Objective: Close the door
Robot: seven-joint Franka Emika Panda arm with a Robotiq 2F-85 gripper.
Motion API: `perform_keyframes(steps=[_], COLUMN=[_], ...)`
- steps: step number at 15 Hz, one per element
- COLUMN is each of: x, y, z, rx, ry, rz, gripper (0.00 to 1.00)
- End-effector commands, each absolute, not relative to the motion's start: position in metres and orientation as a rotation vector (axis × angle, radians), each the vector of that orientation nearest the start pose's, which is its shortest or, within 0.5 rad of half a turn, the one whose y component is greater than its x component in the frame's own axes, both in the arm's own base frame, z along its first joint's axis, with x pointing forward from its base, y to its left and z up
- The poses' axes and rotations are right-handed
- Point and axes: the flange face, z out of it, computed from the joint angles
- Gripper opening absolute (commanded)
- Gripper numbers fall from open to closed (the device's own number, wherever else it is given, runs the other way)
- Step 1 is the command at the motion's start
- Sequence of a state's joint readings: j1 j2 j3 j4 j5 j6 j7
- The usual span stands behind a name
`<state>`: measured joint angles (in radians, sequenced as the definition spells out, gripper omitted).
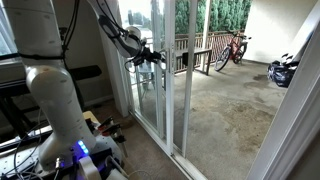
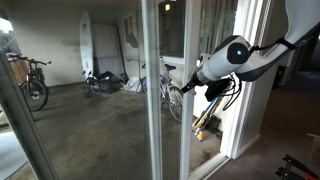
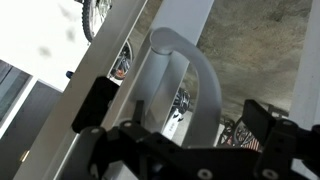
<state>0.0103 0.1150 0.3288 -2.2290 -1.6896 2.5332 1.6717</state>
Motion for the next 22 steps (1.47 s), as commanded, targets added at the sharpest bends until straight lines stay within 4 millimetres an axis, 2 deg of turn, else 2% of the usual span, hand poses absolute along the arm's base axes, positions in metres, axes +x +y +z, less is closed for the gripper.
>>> perform_keyframes(steps=[1,7,11,16,18,20,22], x=[0.502,0.497,0.489,0.477,0.472,0.471,0.472], y=[0.179,0.159,0.152,0.119,0.118,0.125,0.124], z=[0.340,0.341,0.339,0.353,0.355,0.352,0.347], rx=[-3.129,-3.125,-3.131,-3.089,-3.056,-3.052,-3.078], ry=[-0.013,0.105,0.112,0.181,0.192,0.162,0.161], rz=[-1.654,-1.679,-1.603,-1.550,-1.526,-1.535,-1.543], gripper=[1.00,1.00,1.00,1.00,1.00,1.00,1.00])
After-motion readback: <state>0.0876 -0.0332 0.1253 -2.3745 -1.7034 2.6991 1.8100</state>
